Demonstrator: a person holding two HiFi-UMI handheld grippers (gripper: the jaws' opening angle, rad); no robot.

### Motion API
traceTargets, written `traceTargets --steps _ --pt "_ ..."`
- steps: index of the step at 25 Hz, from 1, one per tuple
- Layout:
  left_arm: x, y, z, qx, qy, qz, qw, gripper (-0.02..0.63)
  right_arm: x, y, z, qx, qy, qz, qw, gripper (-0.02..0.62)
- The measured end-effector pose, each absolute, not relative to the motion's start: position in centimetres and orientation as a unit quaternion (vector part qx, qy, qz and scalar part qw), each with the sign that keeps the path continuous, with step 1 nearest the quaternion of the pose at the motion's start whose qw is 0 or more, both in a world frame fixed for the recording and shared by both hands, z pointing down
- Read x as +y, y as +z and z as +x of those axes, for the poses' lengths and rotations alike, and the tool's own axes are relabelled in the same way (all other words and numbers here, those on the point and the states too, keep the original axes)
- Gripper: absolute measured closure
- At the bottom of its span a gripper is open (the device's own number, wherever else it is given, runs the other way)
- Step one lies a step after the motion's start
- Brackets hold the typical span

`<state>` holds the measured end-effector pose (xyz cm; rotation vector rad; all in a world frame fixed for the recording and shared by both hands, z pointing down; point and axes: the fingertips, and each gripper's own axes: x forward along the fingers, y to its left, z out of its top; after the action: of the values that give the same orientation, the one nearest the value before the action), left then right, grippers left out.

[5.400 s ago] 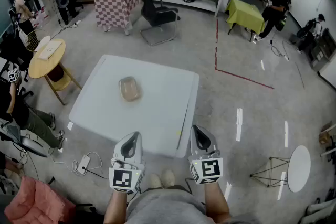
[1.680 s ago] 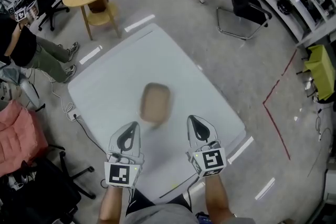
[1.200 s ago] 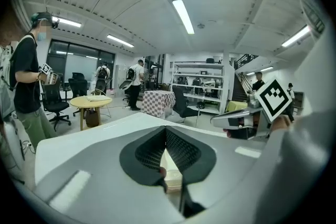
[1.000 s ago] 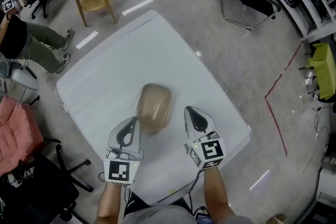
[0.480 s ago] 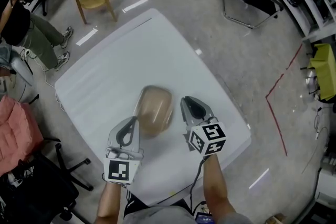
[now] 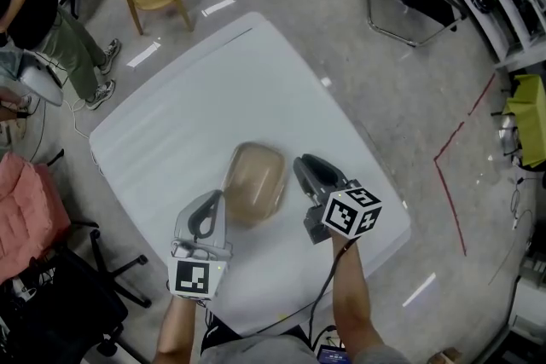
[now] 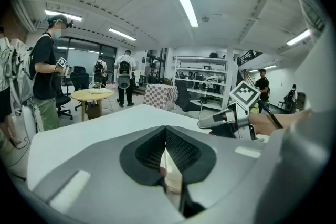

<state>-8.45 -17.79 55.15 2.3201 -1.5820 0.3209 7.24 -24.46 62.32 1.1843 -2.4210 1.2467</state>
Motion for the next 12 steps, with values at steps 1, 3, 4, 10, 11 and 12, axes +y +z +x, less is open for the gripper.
traceTargets --steps 1,3,4,10,11,12 --pt "-17.81 55.27 -8.54 -0.554 0.112 0.81 0.158 0.594 -24.38 62.48 7.11 -0.812 0.429 0.389 0.079 0.512" --pt "-17.92 55.45 -8.7 -0.554 0.113 0.809 0.159 0.594 -24.34 62.66 6.91 -0.81 0.448 0.374 0.065 0.5" --pt "-18.02 55.53 -8.78 -0.555 0.114 0.809 0.159 0.594 -24.42 62.74 6.85 -0.808 0.454 0.37 0.059 0.499" --pt "-18.23 55.94 -9.04 -0.558 0.115 0.806 0.162 0.594 -24.63 63.38 6.64 -0.805 0.473 0.355 0.049 0.497" --pt "-18.25 56.01 -9.08 -0.557 0.116 0.806 0.162 0.594 -24.64 63.42 6.55 -0.804 0.476 0.352 0.048 0.499" --pt "-18.27 56.07 -9.11 -0.557 0.117 0.806 0.163 0.594 -24.65 63.43 6.44 -0.805 0.478 0.349 0.047 0.499"
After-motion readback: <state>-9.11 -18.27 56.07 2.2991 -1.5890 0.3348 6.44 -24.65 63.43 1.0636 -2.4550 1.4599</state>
